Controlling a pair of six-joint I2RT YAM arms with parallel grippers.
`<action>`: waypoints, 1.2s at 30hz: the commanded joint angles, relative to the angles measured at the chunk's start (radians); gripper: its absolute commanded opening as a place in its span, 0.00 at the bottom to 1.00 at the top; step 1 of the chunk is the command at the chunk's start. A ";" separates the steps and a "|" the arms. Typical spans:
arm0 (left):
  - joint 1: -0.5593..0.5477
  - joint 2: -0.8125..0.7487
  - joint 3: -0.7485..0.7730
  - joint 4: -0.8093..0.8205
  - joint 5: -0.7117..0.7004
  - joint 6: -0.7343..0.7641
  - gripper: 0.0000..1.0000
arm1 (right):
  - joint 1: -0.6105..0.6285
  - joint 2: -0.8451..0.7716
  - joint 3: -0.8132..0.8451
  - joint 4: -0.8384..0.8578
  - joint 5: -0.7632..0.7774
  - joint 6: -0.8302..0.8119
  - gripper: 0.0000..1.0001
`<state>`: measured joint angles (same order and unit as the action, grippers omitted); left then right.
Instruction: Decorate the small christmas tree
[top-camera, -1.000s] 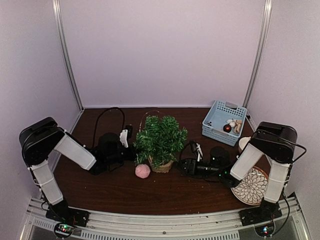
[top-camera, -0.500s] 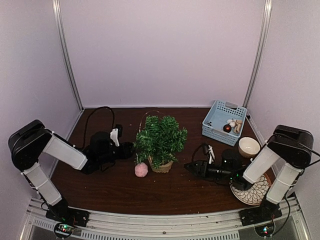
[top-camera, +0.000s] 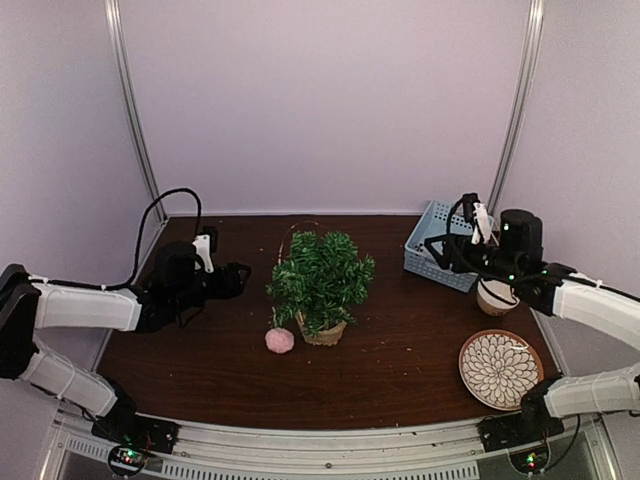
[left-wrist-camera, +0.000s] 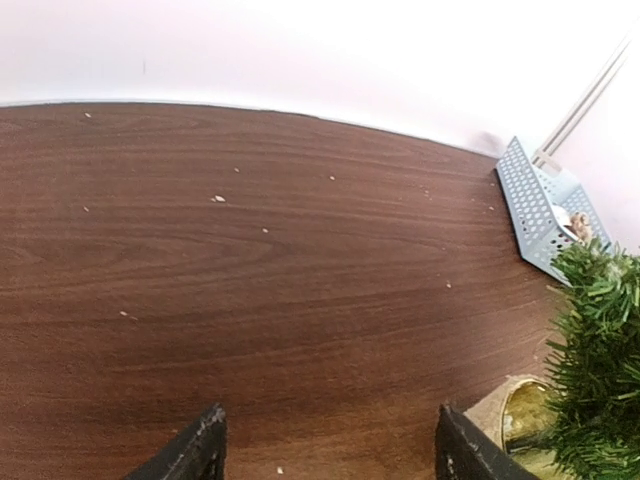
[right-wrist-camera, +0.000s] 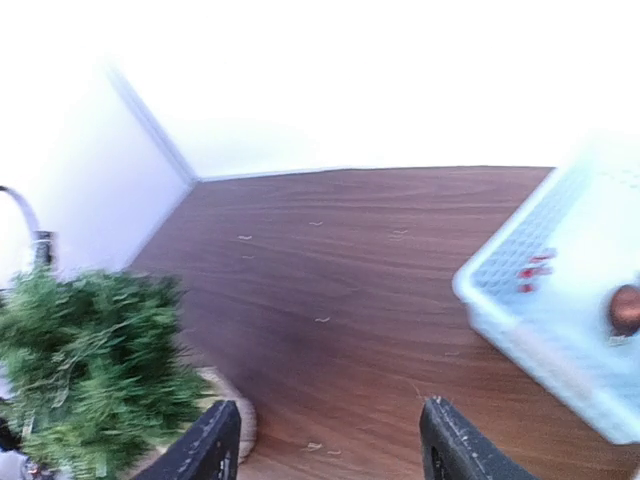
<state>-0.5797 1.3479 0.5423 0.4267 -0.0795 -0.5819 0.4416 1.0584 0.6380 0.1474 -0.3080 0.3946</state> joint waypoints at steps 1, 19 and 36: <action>0.012 -0.043 0.064 -0.128 -0.040 0.073 0.72 | -0.143 0.084 0.194 -0.332 0.024 -0.171 0.65; 0.012 -0.050 0.087 -0.155 -0.023 0.081 0.72 | -0.316 0.821 0.896 -0.798 0.283 -0.381 0.68; 0.012 -0.025 0.096 -0.155 -0.035 0.096 0.71 | -0.344 1.066 1.048 -0.848 0.292 -0.416 0.69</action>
<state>-0.5747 1.3151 0.6014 0.2596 -0.1013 -0.5053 0.1051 2.0972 1.6531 -0.6773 -0.0372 -0.0109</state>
